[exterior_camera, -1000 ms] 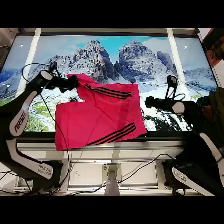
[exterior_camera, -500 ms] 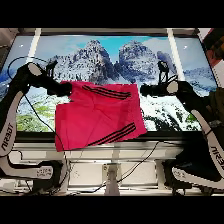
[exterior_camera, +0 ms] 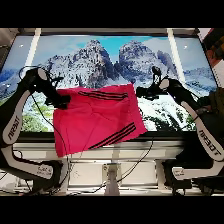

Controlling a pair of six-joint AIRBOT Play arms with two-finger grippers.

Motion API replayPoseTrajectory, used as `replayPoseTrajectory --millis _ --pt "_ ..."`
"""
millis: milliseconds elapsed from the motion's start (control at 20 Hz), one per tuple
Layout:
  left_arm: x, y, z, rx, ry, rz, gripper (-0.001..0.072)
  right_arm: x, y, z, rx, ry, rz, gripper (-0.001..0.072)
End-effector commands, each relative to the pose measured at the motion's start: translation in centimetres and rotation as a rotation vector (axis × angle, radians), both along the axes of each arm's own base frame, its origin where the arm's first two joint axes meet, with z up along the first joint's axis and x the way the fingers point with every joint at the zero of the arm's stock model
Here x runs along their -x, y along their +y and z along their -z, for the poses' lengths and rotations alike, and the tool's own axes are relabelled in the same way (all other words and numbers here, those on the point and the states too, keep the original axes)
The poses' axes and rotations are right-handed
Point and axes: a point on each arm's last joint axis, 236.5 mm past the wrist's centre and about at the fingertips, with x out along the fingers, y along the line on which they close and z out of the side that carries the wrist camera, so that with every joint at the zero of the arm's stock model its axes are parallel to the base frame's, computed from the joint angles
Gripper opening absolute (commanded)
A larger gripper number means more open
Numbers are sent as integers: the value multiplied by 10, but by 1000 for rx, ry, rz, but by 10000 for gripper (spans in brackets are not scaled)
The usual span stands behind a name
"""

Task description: Fold the clothes and pants, and hang the long-sleeved shirts on hangers.

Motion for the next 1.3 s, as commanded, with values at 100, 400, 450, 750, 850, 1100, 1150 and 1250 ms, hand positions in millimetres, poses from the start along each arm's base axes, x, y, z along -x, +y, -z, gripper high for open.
replayPoseTrajectory --millis 100,400,450,750,850,1100,1150,1250 --pt "23 1 20 0 151 16 13 -8 5 -9 71 7 -246 431" --pt "17 0 24 -9 125 -5 13 49 -3 -26 78 232 -473 306" --pt "17 0 24 -9 125 -6 13 59 -4 -22 69 278 -498 306" --pt "18 0 23 -9 130 -3 13 8 -2 -7 107 102 -405 351" --pt "18 0 23 -9 130 -3 13 12 -4 -6 103 121 -402 403" --pt "18 0 23 -8 132 -3 13 19 -73 -22 62 222 -311 412" --pt "18 0 23 -8 132 -3 13 25 -84 -27 -11 250 -273 412" --pt "18 0 23 -8 131 -3 13 41 -84 -36 -197 277 -275 412"
